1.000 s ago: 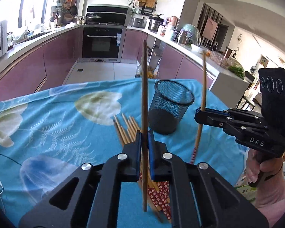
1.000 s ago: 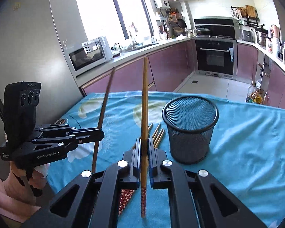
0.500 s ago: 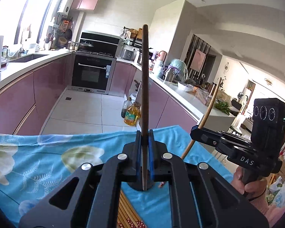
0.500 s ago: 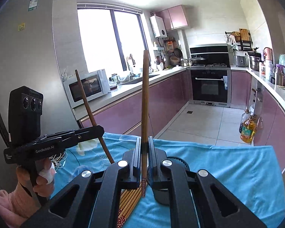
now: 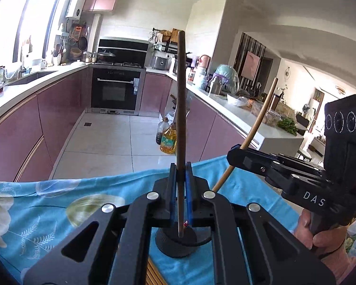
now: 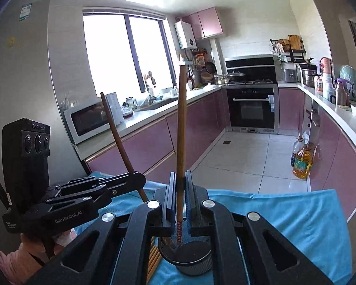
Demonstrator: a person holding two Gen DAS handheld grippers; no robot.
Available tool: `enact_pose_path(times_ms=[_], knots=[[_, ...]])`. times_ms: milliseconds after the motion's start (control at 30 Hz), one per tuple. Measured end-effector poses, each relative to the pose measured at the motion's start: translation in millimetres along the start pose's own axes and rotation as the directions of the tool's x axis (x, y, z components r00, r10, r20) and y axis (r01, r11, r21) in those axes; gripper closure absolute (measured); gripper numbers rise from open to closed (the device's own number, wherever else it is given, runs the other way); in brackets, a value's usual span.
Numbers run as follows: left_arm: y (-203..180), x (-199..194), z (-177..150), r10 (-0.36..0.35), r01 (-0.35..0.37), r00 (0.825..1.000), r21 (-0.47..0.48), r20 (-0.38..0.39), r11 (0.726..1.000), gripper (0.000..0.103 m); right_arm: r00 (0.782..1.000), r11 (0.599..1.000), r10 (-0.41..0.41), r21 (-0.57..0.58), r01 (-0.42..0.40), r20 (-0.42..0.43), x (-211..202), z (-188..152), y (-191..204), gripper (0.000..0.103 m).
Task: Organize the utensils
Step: 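Carry the left tool's chopstick into the mesh cup while the right tool inserts its own, then open the left tool in the cup while the right tool releases, then withdraw both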
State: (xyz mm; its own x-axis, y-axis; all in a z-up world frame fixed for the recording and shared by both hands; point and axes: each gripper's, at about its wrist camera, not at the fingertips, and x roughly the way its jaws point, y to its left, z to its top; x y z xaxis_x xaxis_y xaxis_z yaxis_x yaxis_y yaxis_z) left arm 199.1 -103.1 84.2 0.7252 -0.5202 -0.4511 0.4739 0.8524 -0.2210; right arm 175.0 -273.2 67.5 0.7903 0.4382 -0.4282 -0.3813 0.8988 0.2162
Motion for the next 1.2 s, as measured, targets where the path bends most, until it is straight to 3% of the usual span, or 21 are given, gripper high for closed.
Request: enact_pose_path(times_ms=[233, 300, 467, 800, 967, 1200], knots=[[6, 37, -16, 0.018, -0.017, 0.995, 0.015, -0.102, 1.000, 0.095, 0.992, 0.999, -0.027, 0.020, 0.030, -0.119, 32, -19, -9, 0.094], [4, 40, -17, 0.029, -0.027, 0.994, 0.022, -0.107, 0.999, 0.095, 0.991, 0.998, -0.040, 0.042, 0.046, -0.130, 36, -22, -14, 0.070], [8, 42, -32, 0.047, -0.041, 0.990, 0.042, -0.130, 0.998, 0.085, 0.984, 0.993, -0.049, 0.096, 0.066, -0.172, 42, -40, -26, 0.056], [34, 57, -59, 0.004, -0.010, 0.976, -0.024, -0.219, 1.000, 0.082, 0.961, 0.966, 0.103, 0.256, -0.035, -0.257, 55, -80, -35, 0.050], [39, 61, -70, -0.022, 0.011, 0.972, -0.047, -0.235, 0.999, 0.081, 0.963, 0.963, 0.117, 0.263, -0.050, -0.244, 54, -80, -24, 0.042], [39, 54, -81, -0.022, 0.009, 0.974, -0.058, -0.227, 0.998, 0.076, 0.962, 0.959, 0.138, 0.273, -0.071, -0.236, 52, -80, -21, 0.042]])
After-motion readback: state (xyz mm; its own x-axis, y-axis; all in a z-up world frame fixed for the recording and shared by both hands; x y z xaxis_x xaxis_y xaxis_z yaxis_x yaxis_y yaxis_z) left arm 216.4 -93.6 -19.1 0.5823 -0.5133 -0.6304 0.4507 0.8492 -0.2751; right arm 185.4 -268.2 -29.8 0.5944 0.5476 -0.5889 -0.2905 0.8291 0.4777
